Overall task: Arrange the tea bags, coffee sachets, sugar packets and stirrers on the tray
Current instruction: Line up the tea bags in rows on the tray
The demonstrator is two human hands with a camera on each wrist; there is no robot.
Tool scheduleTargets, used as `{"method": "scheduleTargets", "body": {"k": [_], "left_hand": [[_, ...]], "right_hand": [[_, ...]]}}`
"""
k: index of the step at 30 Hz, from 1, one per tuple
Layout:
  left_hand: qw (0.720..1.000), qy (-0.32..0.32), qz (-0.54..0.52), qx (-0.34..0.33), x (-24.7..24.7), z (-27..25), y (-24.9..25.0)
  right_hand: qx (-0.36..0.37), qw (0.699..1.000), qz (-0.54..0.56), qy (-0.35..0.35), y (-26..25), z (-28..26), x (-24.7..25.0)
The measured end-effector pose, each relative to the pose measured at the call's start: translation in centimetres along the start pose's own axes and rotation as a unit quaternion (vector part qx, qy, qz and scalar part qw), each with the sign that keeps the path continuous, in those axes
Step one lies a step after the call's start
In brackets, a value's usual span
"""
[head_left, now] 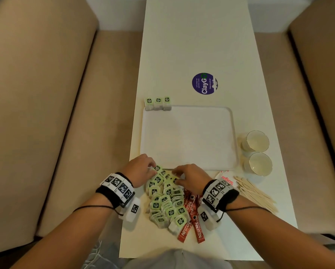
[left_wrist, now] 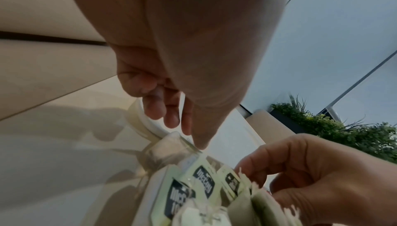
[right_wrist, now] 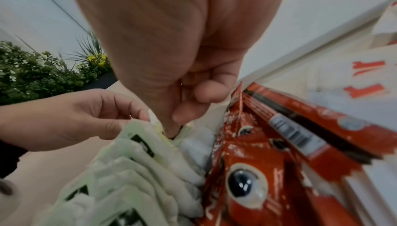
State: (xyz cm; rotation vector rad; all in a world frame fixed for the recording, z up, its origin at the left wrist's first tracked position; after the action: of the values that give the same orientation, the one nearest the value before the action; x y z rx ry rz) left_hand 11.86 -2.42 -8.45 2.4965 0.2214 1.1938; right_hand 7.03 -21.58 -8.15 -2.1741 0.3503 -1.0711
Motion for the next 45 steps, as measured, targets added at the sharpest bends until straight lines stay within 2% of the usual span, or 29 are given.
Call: {"method": "scheduleTargets", "body": {"k": [8, 14, 23, 28, 32, 38, 40, 42, 45], "left_hand": [[1.000, 0.003, 0.008, 0.020, -0.2, 0.0, 0.1], [0.998, 0.000, -0.029, 0.048, -0.1, 0.3, -0.1], [0.994, -0.032, -0.044, 0.094, -0.2, 0.8, 0.3], [0.994, -0.024, -0.033, 0.101, 0.2, 0.7, 1.0], [0.991, -0.020, -0.092, 0.097, 0.5, 0.5, 1.5], [0.978, -0.010, -0.199, 0.057, 1.5, -0.3, 2.8], [0.969, -0.023, -0.243, 0.045, 1.7, -0.7, 3.3], [0.940, -0.073, -0.331, 0.043, 1.5, -1.3, 3.8], [0.838, -0.149, -0.520, 0.067, 0.5, -2.1, 4.5]], "right_hand": [[0.005, 1.000, 0.006, 0.028, 0.5, -1.2, 0.5], [0.011, 0.998, 0.022, 0.056, 0.6, -1.9, 1.5], [0.015, 0.987, 0.107, 0.123, 0.3, -2.8, 2.4], [0.017, 0.981, 0.128, 0.143, 0.2, -2.9, 2.5], [0.021, 0.978, 0.141, 0.155, 0.1, -2.9, 2.5], [0.028, 0.967, 0.189, 0.170, -0.5, -3.0, 2.8], [0.035, 0.962, 0.207, 0.173, -0.9, -3.0, 3.0], [0.042, 0.955, 0.234, 0.176, -1.3, -3.0, 3.2], [0.055, 0.945, 0.264, 0.186, -2.2, -2.9, 3.3]]}}
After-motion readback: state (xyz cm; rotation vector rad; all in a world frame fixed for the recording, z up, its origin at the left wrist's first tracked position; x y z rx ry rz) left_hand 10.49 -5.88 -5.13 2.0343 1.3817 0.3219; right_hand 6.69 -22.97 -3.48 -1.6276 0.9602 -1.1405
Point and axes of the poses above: each hand's wrist, its own z-axis towards the middle knuckle, its own x-axis out of the back of the hand, y = z × x, the point moved 6 cm from there along z, towards the middle knuckle, and after that the axes turned 11 degrees about x, right-handed, at the moved point
